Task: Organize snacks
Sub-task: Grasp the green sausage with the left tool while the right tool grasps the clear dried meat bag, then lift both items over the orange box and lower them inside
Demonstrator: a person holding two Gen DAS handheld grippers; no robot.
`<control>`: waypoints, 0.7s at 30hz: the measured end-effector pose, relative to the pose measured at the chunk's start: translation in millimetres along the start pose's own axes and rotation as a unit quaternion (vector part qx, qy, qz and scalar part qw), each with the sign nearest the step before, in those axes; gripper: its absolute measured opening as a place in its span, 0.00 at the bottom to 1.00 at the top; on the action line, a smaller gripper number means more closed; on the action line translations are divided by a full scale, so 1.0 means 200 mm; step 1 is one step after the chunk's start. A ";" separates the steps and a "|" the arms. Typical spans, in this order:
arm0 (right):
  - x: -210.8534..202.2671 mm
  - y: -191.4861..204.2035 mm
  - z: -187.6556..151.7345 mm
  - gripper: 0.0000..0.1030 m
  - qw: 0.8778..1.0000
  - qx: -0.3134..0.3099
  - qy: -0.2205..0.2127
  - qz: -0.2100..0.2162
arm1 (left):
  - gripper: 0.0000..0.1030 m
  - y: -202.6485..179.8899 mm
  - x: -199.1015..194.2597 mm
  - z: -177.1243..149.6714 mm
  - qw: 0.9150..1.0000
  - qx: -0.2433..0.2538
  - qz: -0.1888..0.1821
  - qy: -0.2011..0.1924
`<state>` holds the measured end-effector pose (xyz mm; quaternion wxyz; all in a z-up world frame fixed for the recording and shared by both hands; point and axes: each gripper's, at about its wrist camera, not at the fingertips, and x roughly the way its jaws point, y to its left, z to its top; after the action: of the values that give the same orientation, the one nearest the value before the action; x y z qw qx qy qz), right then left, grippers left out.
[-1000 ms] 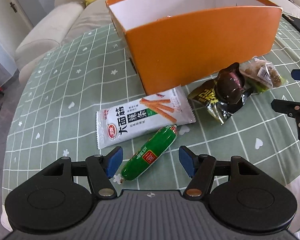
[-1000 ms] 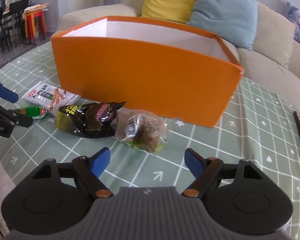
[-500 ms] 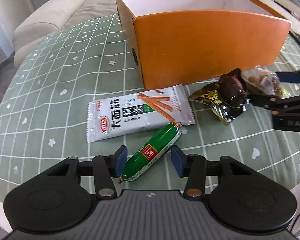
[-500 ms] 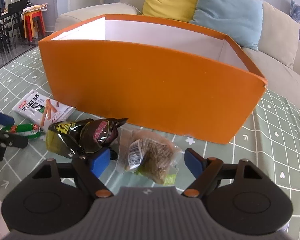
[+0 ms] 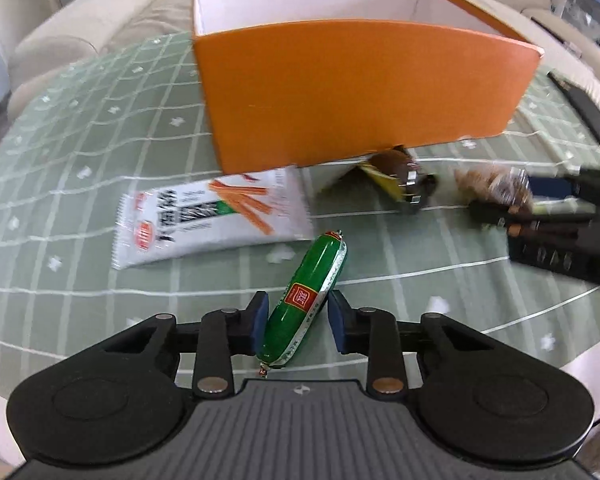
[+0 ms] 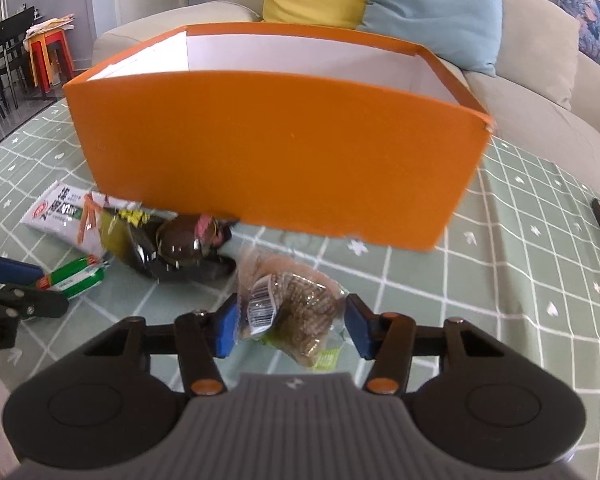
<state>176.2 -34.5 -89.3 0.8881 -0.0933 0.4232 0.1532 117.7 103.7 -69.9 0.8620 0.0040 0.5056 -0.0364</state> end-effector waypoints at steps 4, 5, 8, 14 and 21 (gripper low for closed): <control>-0.07 -0.01 -0.09 0.51 1.000 -0.020 -0.002 0.002 | 0.33 -0.06 0.00 -0.01 0.999 -0.026 -0.029 0.003; -0.09 -0.01 -0.11 0.51 1.000 -0.026 -0.002 0.001 | 0.33 -0.08 0.01 -0.01 0.999 -0.027 -0.036 0.004; -0.15 -0.03 -0.16 0.51 0.999 -0.033 0.001 -0.001 | 0.32 -0.16 0.00 -0.03 0.999 -0.016 -0.048 0.004; -0.23 -0.05 -0.26 0.52 1.000 -0.026 -0.002 -0.006 | 0.36 -0.28 -0.01 -0.06 0.999 0.026 -0.024 0.000; -0.25 -0.05 -0.28 0.54 1.000 -0.009 -0.014 0.006 | 0.38 -0.30 0.01 -0.09 0.999 0.045 -0.012 -0.004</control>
<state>109.5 -71.0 -85.4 0.8919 -0.0969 0.4103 0.1637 98.6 44.4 -79.8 0.8627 0.0365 0.4996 -0.0693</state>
